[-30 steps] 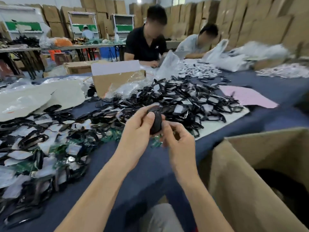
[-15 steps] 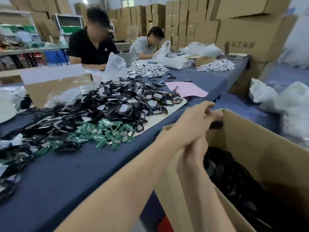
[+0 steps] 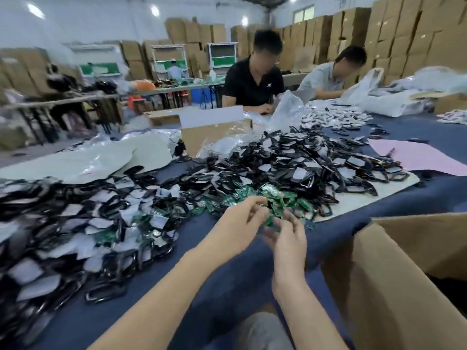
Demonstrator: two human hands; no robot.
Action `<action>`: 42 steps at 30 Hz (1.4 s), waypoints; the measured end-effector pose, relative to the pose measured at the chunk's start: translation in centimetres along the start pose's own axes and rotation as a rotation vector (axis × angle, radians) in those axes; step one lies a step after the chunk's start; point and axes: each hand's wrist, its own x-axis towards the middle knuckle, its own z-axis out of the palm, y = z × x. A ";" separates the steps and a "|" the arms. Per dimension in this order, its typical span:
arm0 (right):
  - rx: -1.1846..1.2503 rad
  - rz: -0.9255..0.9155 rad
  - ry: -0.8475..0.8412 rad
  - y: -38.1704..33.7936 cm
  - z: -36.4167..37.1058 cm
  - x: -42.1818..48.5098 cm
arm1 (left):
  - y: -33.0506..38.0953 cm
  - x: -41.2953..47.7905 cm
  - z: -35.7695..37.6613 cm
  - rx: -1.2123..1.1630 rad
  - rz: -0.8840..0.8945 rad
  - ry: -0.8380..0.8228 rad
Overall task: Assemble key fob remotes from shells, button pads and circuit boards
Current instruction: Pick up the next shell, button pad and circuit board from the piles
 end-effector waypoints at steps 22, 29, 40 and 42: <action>-0.732 -0.309 -0.405 9.1 16.4 4.3 | -14.4 -2.5 -8.9 0.884 -0.195 0.369; -0.740 -0.328 -0.386 9.3 17.2 5.4 | -15.9 -0.8 -9.8 0.968 -0.185 0.309; -0.735 -0.413 -0.421 9.0 17.0 5.1 | -16.1 -1.1 -10.6 0.861 -0.115 0.403; -0.747 -0.467 -0.395 8.7 16.9 5.3 | -16.0 -1.2 -10.6 0.866 -0.128 0.380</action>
